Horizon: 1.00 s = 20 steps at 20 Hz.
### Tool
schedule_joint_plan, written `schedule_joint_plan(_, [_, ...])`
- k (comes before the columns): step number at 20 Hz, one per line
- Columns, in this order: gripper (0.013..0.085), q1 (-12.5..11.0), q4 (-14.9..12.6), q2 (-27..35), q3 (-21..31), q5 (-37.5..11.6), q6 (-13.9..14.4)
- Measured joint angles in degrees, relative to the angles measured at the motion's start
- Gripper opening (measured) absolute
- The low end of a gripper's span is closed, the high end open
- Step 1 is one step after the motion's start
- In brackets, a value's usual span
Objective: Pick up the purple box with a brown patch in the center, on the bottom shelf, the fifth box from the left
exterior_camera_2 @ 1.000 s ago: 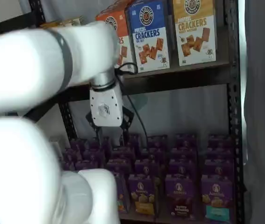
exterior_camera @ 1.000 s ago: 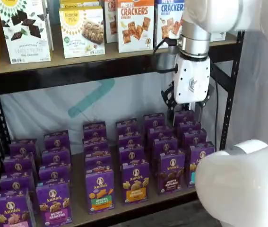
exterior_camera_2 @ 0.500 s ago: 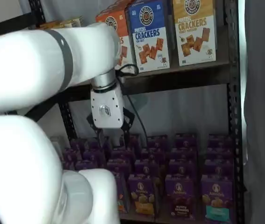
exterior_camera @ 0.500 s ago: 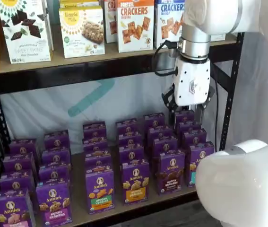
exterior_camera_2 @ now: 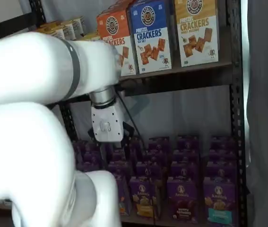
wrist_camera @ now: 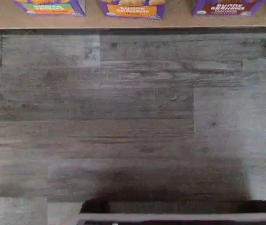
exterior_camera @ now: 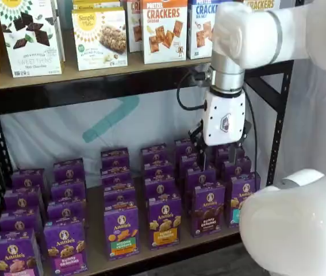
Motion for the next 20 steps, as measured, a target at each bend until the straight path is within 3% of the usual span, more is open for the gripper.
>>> schedule_joint_plan(5, [0.085,2.81,-3.64,2.98,2.0,-5.16,4.22])
schedule_joint_plan(9, [0.085,2.54,-2.3,6.04,3.41,-9.43,3.52])
schedule_joint_plan(20, [0.085,-0.14,-2.28,14.94,5.91,-21.1,1.0])
